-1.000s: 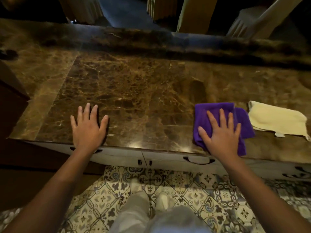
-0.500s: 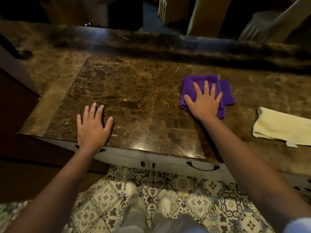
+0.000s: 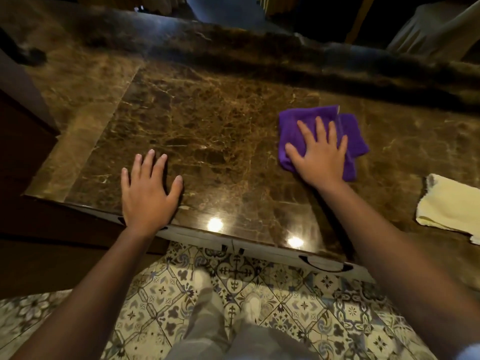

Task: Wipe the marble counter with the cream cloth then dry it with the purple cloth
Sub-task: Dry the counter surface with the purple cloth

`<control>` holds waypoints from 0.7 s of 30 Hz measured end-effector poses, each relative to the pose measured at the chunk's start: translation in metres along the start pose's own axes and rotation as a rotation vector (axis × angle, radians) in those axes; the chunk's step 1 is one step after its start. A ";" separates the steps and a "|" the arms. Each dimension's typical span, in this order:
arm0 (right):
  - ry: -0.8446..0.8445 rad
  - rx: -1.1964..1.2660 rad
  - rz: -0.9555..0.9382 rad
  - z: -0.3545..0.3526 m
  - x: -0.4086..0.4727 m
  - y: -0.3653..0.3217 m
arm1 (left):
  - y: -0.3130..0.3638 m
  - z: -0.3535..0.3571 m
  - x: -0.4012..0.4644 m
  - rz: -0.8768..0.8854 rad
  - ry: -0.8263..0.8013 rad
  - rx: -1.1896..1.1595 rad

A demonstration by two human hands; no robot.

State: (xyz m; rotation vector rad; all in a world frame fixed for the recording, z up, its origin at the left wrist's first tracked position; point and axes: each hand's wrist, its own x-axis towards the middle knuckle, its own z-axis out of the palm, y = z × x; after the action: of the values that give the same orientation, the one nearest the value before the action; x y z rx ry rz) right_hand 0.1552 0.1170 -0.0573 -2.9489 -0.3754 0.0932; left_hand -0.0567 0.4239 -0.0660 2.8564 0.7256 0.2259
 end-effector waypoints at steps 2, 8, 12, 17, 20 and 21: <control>-0.039 0.011 0.068 -0.004 0.036 -0.024 | 0.000 0.000 0.000 0.001 -0.006 0.006; -0.072 0.028 -0.179 0.012 0.002 -0.104 | -0.001 -0.002 0.000 0.001 -0.019 0.010; -0.054 -0.024 -0.452 0.018 -0.100 -0.087 | 0.000 -0.001 0.001 -0.004 -0.028 0.014; 0.029 -0.062 -0.180 0.007 -0.045 -0.010 | 0.000 -0.001 0.002 -0.011 -0.032 0.003; 0.015 -0.046 0.031 0.001 0.030 -0.009 | 0.001 -0.001 0.003 -0.015 -0.020 -0.001; 0.009 -0.032 0.072 0.001 0.053 -0.019 | 0.001 -0.001 0.003 -0.016 -0.017 -0.003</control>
State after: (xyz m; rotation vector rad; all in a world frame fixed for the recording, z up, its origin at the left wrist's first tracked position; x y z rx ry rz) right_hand 0.2017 0.1488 -0.0570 -2.9933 -0.2726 0.0842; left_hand -0.0539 0.4250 -0.0644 2.8448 0.7445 0.1998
